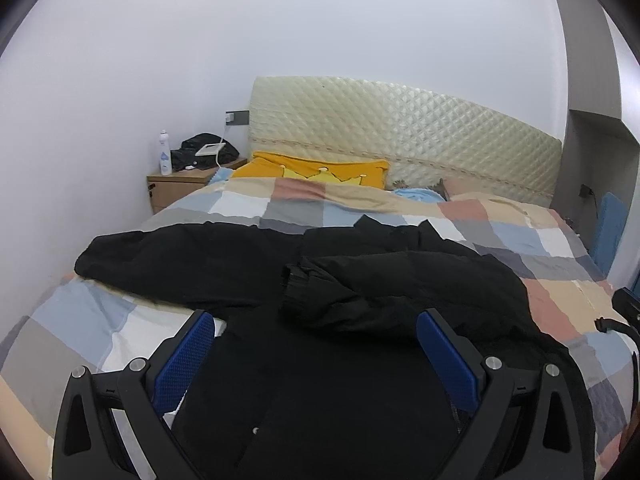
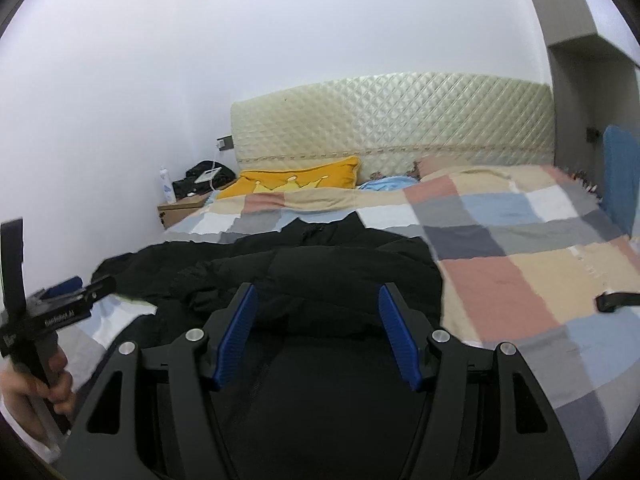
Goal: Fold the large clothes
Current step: 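Release the sleeve with the right gripper and withdraw it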
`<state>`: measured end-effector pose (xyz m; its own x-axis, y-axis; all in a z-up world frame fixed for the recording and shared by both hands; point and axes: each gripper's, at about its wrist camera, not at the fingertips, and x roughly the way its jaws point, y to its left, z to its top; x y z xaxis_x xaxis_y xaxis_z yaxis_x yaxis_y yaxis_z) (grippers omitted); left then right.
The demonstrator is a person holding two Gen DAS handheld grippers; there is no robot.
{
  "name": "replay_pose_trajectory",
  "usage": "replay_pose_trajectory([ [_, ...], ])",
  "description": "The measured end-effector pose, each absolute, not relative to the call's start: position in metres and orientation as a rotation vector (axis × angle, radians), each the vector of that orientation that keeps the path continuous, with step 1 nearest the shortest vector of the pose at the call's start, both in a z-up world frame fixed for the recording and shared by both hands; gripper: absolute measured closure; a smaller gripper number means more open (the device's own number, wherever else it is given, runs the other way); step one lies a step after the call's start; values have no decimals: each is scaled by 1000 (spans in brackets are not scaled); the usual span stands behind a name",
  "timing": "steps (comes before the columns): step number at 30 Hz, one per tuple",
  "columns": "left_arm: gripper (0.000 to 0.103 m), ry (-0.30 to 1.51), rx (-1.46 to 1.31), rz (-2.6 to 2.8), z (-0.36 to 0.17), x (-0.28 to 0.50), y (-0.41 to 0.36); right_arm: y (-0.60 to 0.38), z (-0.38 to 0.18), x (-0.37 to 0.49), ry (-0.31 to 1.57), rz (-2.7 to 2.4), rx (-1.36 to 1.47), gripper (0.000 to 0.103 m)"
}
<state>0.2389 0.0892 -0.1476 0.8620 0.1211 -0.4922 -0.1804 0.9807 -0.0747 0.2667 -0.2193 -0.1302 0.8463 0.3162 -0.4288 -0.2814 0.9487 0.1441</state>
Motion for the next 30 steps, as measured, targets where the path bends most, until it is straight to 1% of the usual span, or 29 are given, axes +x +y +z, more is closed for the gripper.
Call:
replay_pose_trajectory([
  [6, 1, 499, -100, 153, -146, 233, 85, -240, -127, 242, 464, 305, 32, 39],
  [13, 1, 526, -74, 137, -148, 233, 76, -249, -144, 218, 514, 252, -52, 38],
  [19, 1, 540, -74, 116, -153, 228, 71, -260, -151, 198, 540, 270, 25, 37],
  [23, 1, 532, -101, 115, -155, 221, 73, -258, -155, 191, 536, 261, 7, 35],
  [30, 1, 546, -51, 125, -160, 220, 69, -244, -158, 188, 533, 315, -7, 33],
])
